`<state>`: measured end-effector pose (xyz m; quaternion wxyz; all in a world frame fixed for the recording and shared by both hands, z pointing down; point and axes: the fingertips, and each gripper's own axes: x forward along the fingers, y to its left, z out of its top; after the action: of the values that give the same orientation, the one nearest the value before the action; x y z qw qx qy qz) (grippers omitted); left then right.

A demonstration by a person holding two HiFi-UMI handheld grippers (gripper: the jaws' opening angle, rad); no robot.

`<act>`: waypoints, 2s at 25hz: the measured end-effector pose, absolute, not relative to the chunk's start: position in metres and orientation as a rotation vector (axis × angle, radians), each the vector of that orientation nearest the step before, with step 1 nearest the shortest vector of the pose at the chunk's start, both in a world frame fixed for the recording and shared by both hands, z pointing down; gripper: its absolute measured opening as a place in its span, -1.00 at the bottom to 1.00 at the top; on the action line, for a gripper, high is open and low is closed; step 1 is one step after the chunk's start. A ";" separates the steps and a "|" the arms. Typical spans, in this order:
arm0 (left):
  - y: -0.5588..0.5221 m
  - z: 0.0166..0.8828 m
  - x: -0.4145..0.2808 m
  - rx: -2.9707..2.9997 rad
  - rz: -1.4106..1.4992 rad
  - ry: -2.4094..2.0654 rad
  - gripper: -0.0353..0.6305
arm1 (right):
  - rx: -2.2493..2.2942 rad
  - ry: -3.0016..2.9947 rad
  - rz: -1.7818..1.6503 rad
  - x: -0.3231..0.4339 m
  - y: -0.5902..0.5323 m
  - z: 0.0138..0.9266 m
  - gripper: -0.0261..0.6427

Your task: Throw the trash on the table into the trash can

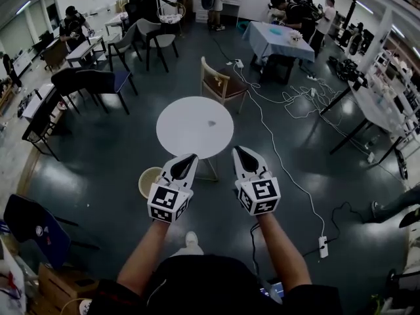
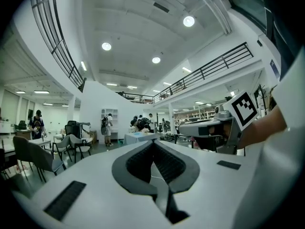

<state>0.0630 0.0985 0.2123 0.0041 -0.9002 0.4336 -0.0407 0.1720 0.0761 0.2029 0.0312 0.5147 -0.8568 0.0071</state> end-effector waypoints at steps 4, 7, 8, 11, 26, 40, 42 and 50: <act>0.073 0.214 0.048 -2.841 -0.117 1.333 -0.85 | 1.601 -2.604 0.020 0.158 0.051 0.207 -0.87; 0.052 0.215 0.037 -2.850 -0.113 1.320 -0.85 | 1.604 -2.574 0.027 0.150 0.029 0.214 -0.87; 0.046 0.216 0.034 -2.855 -0.114 1.312 -0.85 | 1.606 -2.564 0.029 0.147 0.022 0.216 -0.87; 0.031 0.222 0.023 -2.876 -0.116 1.287 -0.85 | 1.610 -2.534 0.028 0.137 0.007 0.224 -0.87; -0.016 0.257 0.015 -2.955 -0.143 1.250 -0.85 | 1.646 -2.449 0.086 0.137 -0.039 0.257 -0.87; -0.107 0.299 0.041 -2.991 -0.227 1.307 -0.85 | 1.560 -2.458 0.126 0.156 -0.138 0.293 -0.87; -0.124 0.306 0.049 -2.997 -0.241 1.303 -0.85 | 1.557 -2.459 0.140 0.164 -0.154 0.299 -0.87; -0.195 0.345 0.080 -3.037 -0.308 1.312 -0.85 | 1.527 -2.452 0.235 0.190 -0.219 0.339 -0.87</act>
<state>0.0805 -0.1948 0.3453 -0.0901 -0.9103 0.3932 -0.0925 0.1903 -0.2194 0.3391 0.1215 0.5230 -0.8398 0.0805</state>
